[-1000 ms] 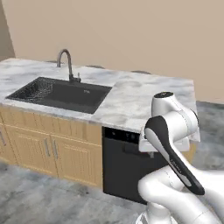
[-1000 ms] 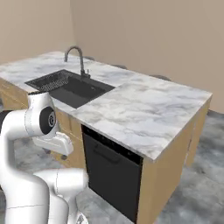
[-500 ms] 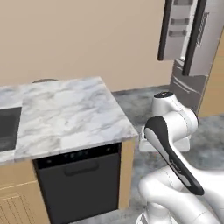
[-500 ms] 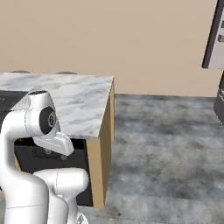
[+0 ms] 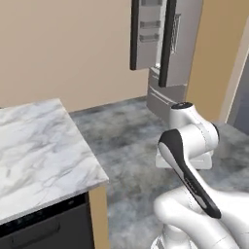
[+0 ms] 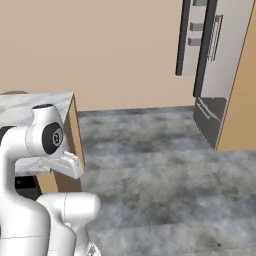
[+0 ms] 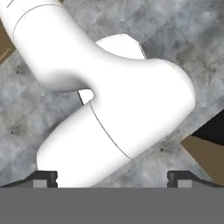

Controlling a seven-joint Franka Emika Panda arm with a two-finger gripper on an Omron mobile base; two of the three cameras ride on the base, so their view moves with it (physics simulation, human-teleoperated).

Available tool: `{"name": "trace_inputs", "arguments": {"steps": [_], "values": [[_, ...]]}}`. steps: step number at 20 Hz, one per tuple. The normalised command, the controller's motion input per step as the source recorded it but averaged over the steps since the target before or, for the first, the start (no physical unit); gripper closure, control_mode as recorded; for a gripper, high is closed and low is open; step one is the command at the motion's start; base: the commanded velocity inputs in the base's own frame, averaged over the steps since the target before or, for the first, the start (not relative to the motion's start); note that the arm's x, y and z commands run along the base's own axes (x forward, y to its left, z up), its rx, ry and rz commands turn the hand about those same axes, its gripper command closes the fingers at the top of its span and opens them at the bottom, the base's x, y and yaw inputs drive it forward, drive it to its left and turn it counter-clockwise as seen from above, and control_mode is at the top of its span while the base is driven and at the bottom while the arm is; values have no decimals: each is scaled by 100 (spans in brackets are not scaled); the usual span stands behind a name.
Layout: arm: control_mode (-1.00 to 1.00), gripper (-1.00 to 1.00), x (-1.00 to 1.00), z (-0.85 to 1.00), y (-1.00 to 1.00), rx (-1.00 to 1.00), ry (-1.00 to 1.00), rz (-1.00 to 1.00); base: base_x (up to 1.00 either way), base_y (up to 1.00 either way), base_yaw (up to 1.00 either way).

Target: Retrieve the bottle and the shaker from the cabinet and place them next to the mixing bowl on the counter. Then add garlic from the fridge to the mixing bowl.

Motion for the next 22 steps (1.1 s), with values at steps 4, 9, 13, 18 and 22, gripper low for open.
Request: {"name": "trace_inputs", "arguments": {"steps": [4, 9, 13, 18, 22], "values": [[100, -100, 0, 0, 0, 0, 0, 0, 66, -99, 24], [100, -100, 0, 0, 0, 0, 0, 0, 89, -72, 45], [100, -100, 0, 0, 0, 0, 0, 0, 100, -71, 31], [100, -100, 0, 0, 0, 0, 0, 0, 100, -31, -5], [100, -100, 0, 0, 0, 0, 0, 0, 79, 0, -11]]}}
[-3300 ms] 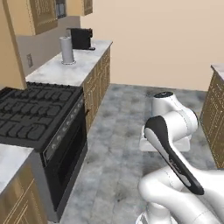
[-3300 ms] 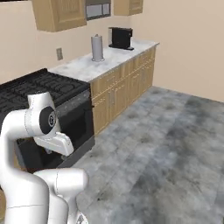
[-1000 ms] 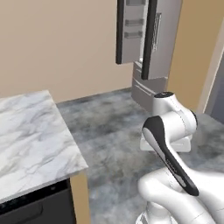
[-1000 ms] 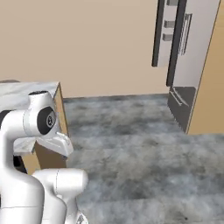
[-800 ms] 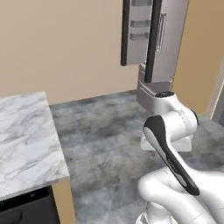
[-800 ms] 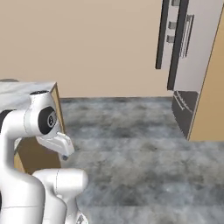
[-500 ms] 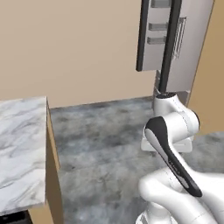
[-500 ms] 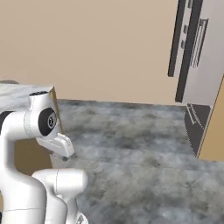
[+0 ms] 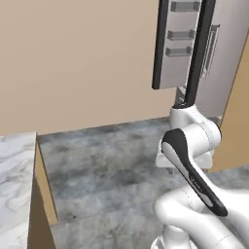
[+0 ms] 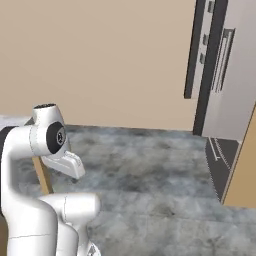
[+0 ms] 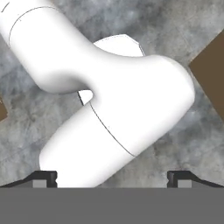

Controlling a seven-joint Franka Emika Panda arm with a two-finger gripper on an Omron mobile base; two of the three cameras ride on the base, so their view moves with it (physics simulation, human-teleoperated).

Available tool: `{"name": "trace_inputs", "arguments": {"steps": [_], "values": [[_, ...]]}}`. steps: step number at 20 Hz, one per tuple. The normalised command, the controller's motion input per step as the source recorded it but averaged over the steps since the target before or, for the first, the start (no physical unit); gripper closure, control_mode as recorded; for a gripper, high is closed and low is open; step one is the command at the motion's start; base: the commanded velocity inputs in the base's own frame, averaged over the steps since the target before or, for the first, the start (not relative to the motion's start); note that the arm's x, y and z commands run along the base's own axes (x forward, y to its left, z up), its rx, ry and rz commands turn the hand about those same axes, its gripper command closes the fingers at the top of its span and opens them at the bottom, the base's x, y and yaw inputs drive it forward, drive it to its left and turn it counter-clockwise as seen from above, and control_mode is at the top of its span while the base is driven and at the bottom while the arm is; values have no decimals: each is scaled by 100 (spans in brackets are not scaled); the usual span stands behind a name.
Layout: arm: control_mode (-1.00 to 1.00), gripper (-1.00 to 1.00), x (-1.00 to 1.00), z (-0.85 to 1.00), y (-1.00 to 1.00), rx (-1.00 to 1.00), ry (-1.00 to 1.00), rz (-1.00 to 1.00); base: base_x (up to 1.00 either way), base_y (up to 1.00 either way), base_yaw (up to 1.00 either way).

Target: Retrieve the bottle and the shaker from the cabinet and place them next to the mixing bowl on the counter. Then add garlic from the fridge to the mixing bowl.

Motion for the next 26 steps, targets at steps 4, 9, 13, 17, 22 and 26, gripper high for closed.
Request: {"name": "trace_inputs", "arguments": {"steps": [4, 9, 13, 17, 22, 26], "values": [[100, -100, 0, 0, 0, 0, 0, 0, 100, 7, -21], [100, -100, 0, 0, 0, 0, 0, 0, 93, 20, -52], [100, -100, 0, 0, 0, 0, 0, 0, 91, 43, -62], [100, -100, 0, 0, 0, 0, 0, 0, 84, 71, -51], [100, -100, 0, 0, 0, 0, 0, 0, 71, 100, -37], [100, -100, 0, 0, 0, 0, 0, 0, 56, 84, -46]]}}
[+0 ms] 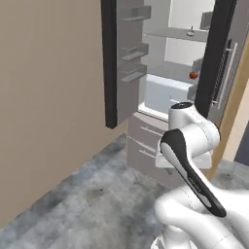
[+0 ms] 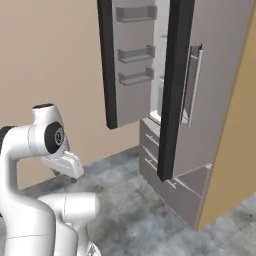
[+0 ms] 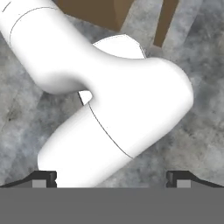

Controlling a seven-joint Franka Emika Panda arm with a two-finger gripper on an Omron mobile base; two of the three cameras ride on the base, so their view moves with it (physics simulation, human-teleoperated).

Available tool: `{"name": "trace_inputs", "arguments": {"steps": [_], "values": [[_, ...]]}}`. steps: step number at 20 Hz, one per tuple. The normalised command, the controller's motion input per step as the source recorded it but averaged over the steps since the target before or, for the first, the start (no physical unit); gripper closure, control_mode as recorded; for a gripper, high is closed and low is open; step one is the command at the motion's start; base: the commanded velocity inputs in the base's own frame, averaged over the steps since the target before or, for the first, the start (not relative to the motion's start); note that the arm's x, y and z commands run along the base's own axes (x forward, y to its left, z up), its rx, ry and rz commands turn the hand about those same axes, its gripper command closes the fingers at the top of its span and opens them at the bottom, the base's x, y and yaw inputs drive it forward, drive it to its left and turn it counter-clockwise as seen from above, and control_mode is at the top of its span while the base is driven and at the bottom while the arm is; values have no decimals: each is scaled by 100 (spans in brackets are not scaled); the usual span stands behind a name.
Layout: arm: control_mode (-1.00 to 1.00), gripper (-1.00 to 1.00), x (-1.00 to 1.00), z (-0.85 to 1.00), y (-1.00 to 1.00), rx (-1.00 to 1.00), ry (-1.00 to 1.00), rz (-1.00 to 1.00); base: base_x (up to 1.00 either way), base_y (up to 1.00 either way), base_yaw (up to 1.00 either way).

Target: Retrieve the bottle and the shaker from the cabinet and place them next to the mixing bowl on the counter. Then add garlic from the fridge to the mixing bowl.

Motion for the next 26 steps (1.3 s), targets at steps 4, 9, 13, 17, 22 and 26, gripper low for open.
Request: {"name": "trace_inputs", "arguments": {"steps": [4, 9, 13, 17, 22, 26], "values": [[100, -100, 0, 0, 0, 0, 0, 0, 28, 41, -65], [100, -100, 0, 0, 0, 0, 0, 0, 30, 89, -56], [100, -100, 0, 0, 0, 0, 0, 0, 18, 100, -45], [100, -100, 0, 0, 0, 0, 0, 0, 44, 73, -32], [100, -100, 0, 0, 0, 0, 0, 0, 63, 49, -40], [100, -100, 0, 0, 0, 0, 0, 0, 47, 0, -35]]}}
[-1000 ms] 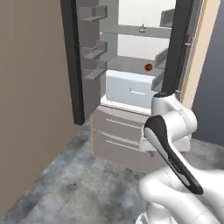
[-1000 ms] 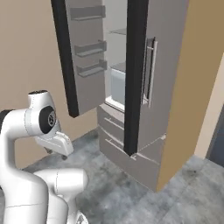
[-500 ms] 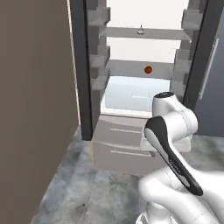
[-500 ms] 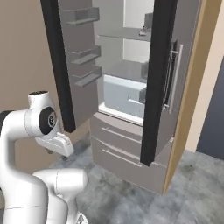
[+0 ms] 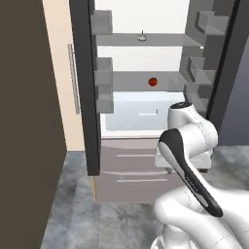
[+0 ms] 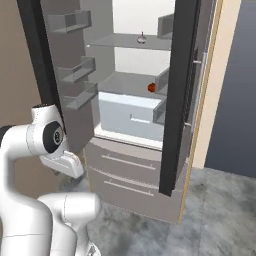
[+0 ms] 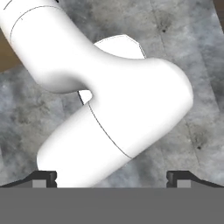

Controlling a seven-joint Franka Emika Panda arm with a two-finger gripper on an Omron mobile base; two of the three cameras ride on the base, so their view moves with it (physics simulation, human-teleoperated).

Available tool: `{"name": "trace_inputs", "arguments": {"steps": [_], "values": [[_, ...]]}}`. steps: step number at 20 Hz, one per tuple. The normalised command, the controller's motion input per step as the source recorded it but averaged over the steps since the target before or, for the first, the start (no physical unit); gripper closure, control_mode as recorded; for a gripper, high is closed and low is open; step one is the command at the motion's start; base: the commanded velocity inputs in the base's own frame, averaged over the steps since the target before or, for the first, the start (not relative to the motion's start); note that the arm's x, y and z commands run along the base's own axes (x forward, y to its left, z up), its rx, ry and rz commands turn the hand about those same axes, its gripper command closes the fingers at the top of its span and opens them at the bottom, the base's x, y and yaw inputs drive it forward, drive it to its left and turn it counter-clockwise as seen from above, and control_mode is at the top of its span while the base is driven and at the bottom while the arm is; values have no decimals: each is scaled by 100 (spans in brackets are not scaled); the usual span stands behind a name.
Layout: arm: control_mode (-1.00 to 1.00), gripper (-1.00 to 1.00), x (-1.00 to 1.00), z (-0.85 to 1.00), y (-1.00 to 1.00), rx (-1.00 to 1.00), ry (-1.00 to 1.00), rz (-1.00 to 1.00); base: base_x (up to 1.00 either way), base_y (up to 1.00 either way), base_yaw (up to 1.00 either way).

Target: Retrieve the bottle and the shaker from the cabinet and place them next to the mixing bowl on the counter. Then add garlic from the fridge to the mixing bowl.

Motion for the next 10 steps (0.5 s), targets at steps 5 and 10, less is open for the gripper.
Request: {"name": "trace_inputs", "arguments": {"steps": [5, 10], "values": [[100, -100, 0, 0, 0, 0, 0, 0, 45, 0, -40], [100, -100, 0, 0, 0, 0, 0, 0, 26, 28, -22]]}}
